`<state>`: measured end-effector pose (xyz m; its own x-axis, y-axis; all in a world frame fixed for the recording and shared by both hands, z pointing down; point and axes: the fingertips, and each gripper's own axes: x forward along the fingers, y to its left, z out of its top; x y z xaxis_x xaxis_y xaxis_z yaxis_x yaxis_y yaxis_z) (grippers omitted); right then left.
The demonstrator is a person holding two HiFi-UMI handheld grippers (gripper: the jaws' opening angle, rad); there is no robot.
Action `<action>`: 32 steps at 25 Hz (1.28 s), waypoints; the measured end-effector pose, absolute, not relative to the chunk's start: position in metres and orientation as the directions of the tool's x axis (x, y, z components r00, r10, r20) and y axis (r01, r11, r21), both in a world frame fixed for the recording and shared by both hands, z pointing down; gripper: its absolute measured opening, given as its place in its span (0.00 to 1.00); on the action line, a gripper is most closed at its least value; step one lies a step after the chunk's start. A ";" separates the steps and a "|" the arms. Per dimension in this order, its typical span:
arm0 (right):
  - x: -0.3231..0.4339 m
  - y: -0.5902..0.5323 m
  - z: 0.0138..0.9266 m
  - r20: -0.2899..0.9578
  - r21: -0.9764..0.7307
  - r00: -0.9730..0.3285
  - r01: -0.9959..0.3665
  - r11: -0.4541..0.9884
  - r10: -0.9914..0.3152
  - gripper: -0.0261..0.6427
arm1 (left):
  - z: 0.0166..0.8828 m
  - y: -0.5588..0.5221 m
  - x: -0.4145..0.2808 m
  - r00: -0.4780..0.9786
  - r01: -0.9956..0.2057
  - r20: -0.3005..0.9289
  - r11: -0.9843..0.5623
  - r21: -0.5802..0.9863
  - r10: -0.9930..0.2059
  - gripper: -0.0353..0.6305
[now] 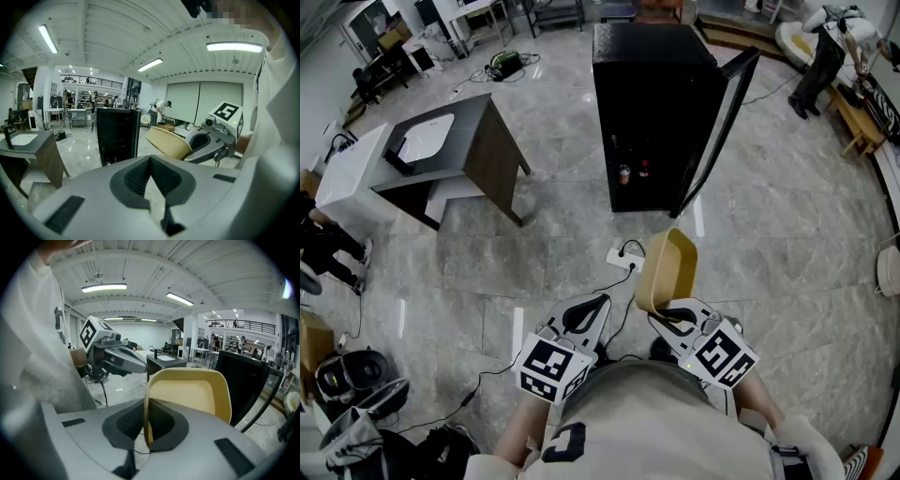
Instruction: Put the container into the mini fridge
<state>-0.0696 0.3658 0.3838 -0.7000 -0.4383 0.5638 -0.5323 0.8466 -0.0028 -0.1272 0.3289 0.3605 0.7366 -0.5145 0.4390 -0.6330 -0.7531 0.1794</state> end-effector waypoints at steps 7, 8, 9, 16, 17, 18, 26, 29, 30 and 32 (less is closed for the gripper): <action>-0.146 0.357 0.391 0.593 0.026 -0.643 -0.587 0.809 -0.485 0.08 | 0.370 0.309 -0.210 0.765 -0.589 0.444 -0.786 0.187 -0.467 0.14; -0.151 0.359 0.391 0.598 0.023 -0.629 -0.606 0.795 -0.497 0.08 | 0.371 0.308 -0.214 0.775 -0.573 0.444 -0.797 0.192 -0.450 0.14; -0.154 0.361 0.392 0.602 0.017 -0.616 -0.626 0.780 -0.508 0.08 | 0.372 0.308 -0.217 0.785 -0.555 0.444 -0.808 0.196 -0.432 0.14; -0.158 0.362 0.392 0.627 0.017 -0.545 -0.704 0.710 -0.556 0.08 | 0.374 0.299 -0.219 0.829 -0.480 0.430 -0.849 0.222 -0.357 0.14; -0.156 0.359 0.392 0.629 0.024 -0.540 -0.705 0.709 -0.559 0.08 | 0.373 0.297 -0.217 0.831 -0.479 0.427 -0.849 0.225 -0.356 0.14; -0.154 0.356 0.392 0.631 0.032 -0.537 -0.702 0.711 -0.559 0.08 | 0.373 0.294 -0.214 0.832 -0.479 0.425 -0.848 0.225 -0.357 0.14; -0.115 0.314 0.394 0.603 0.033 -0.600 -0.640 0.768 -0.526 0.08 | 0.368 0.261 -0.178 0.792 -0.549 0.438 -0.810 0.205 -0.426 0.14; -0.096 0.301 0.386 0.567 0.003 -0.668 -0.583 0.813 -0.482 0.08 | 0.364 0.246 -0.153 0.764 -0.589 0.446 -0.786 0.188 -0.466 0.14; -0.089 0.298 0.383 0.555 -0.006 -0.688 -0.565 0.825 -0.467 0.08 | 0.362 0.242 -0.144 0.755 -0.601 0.448 -0.779 0.178 -0.479 0.14; -0.069 0.292 0.381 0.547 -0.006 -0.709 -0.535 0.845 -0.446 0.08 | 0.358 0.234 -0.123 0.737 -0.620 0.453 -0.768 0.161 -0.501 0.14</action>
<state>-0.0685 0.2922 0.3806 -0.7087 -0.4457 0.5469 -0.5354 0.8446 -0.0055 -0.1228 0.2344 0.3580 0.7374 -0.5011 0.4529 -0.6203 -0.7677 0.1607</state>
